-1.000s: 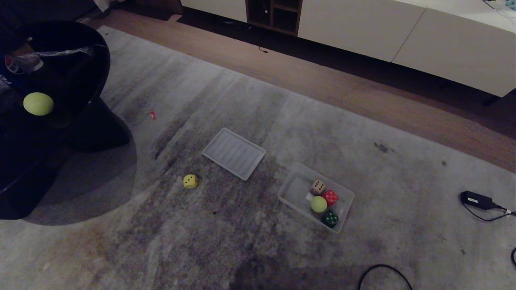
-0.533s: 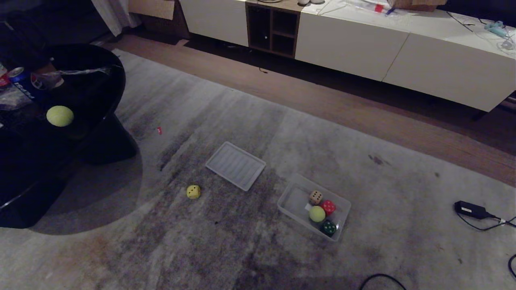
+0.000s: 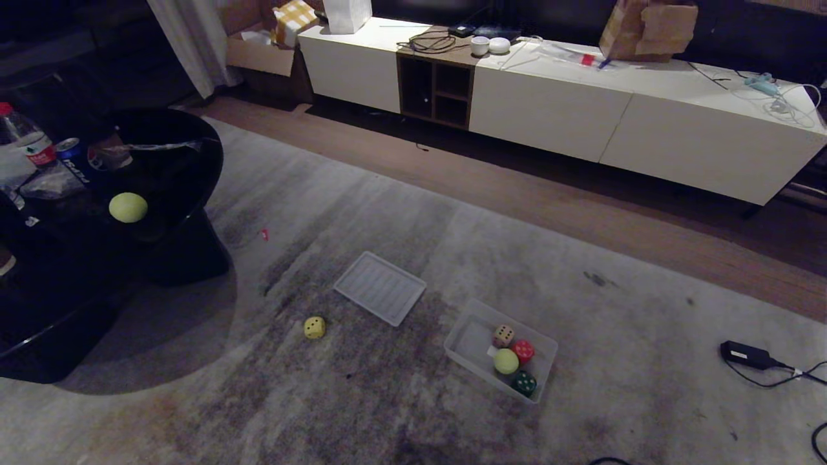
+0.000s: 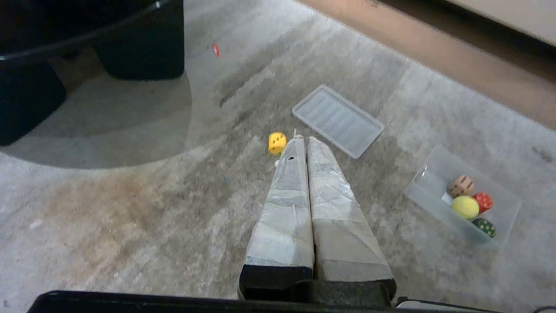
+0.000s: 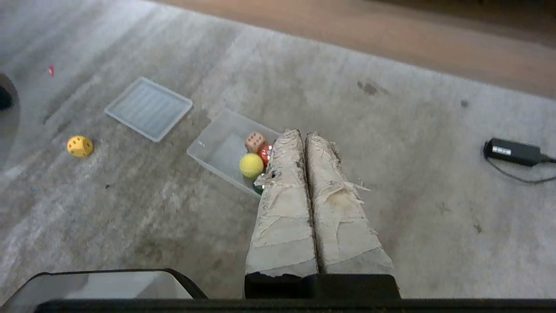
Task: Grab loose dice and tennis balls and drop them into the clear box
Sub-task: Pick up toys out of the box
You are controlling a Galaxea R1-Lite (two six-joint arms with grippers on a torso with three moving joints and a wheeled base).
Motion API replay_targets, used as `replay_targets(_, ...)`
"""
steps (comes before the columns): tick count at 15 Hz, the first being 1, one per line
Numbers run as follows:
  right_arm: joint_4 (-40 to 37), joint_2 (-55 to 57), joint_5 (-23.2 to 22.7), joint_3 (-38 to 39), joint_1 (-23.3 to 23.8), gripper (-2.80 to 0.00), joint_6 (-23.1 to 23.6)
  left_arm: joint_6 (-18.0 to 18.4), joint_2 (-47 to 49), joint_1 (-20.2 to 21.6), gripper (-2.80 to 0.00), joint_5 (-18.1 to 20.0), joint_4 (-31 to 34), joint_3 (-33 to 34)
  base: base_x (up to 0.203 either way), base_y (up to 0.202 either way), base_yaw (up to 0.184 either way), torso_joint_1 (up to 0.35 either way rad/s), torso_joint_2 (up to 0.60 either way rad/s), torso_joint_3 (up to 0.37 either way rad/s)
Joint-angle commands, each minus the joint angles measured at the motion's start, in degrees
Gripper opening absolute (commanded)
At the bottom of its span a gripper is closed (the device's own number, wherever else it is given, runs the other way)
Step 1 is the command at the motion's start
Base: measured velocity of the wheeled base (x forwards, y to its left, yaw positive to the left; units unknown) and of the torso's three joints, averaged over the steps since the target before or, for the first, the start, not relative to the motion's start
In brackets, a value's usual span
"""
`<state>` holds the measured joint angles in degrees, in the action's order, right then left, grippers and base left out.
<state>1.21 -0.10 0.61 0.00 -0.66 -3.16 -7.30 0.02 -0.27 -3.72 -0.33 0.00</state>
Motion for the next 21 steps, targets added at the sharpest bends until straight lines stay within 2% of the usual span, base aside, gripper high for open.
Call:
replay_targets(1,0.0,0.1,0.0,0.4,0.0,-2.80,0.0,-0.1,0.1,0.0,-2.80,-0.1,0.0,0.1,0.000,0.000,0.000,0.002,0.01,0.192)
replay_targets(14,0.0,0.1,0.0,0.4,0.0,-2.80,0.0,-0.1,0.1,0.0,-2.80,-0.1,0.0,0.1,0.000,0.000,0.000,0.002,0.00,0.198)
replay_targets(21,-0.2,0.1,-0.1,0.4,0.0,-2.80,0.1,0.3,0.1,0.0,-2.80,-0.1,0.1,0.1,0.000,0.000,0.000,0.001,0.00,0.030)
